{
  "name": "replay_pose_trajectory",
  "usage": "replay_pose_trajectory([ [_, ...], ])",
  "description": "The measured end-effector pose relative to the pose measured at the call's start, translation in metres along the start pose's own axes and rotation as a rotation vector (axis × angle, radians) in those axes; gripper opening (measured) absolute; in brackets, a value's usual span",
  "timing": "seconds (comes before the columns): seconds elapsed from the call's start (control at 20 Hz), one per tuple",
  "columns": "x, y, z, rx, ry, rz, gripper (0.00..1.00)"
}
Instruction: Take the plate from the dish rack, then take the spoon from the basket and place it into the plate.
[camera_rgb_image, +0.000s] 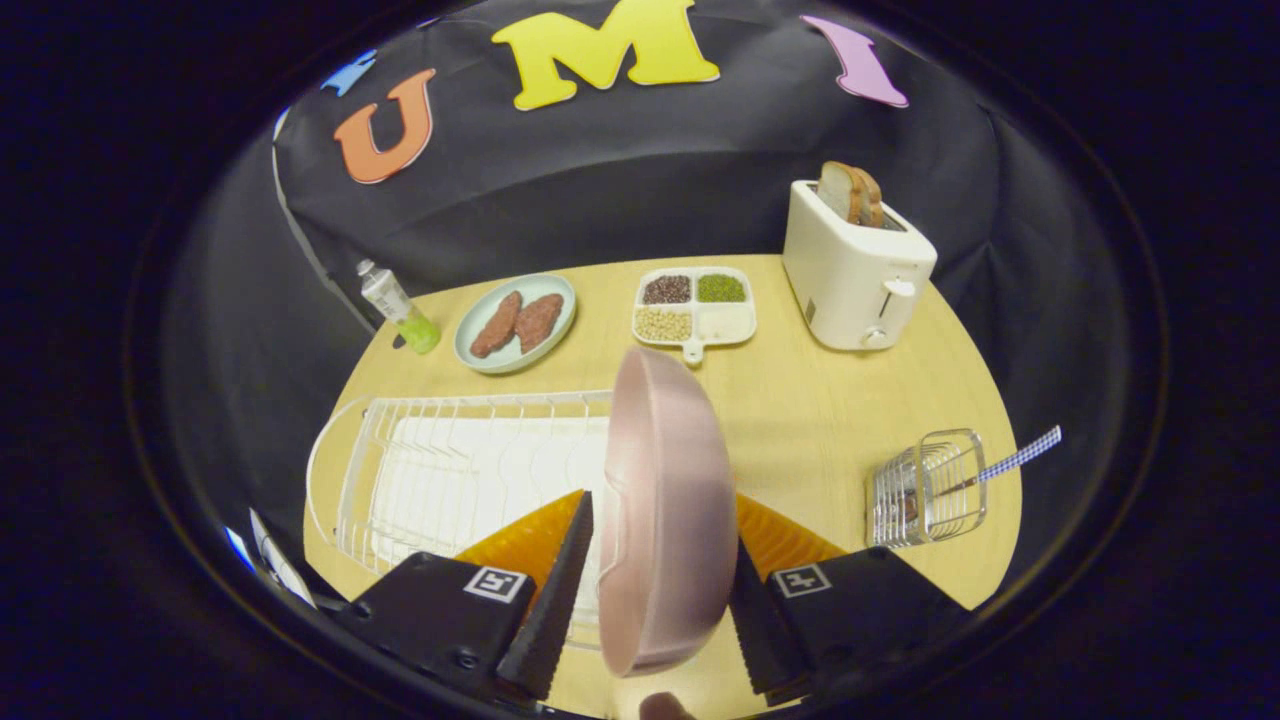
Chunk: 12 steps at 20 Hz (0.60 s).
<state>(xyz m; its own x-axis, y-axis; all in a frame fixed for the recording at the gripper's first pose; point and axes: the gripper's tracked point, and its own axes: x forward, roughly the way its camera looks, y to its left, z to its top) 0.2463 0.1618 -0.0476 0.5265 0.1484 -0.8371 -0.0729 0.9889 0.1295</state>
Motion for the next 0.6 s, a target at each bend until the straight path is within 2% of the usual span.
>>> replay_pose_trajectory([
  [0.3, 0.007, -0.008, -0.010, 0.056, 0.048, -0.097, 0.46],
  [0.4, 0.005, -0.010, -0.011, 0.058, 0.052, -0.128, 0.40],
  [0.6, -0.002, -0.010, -0.009, 0.041, 0.031, -0.206, 0.37],
])
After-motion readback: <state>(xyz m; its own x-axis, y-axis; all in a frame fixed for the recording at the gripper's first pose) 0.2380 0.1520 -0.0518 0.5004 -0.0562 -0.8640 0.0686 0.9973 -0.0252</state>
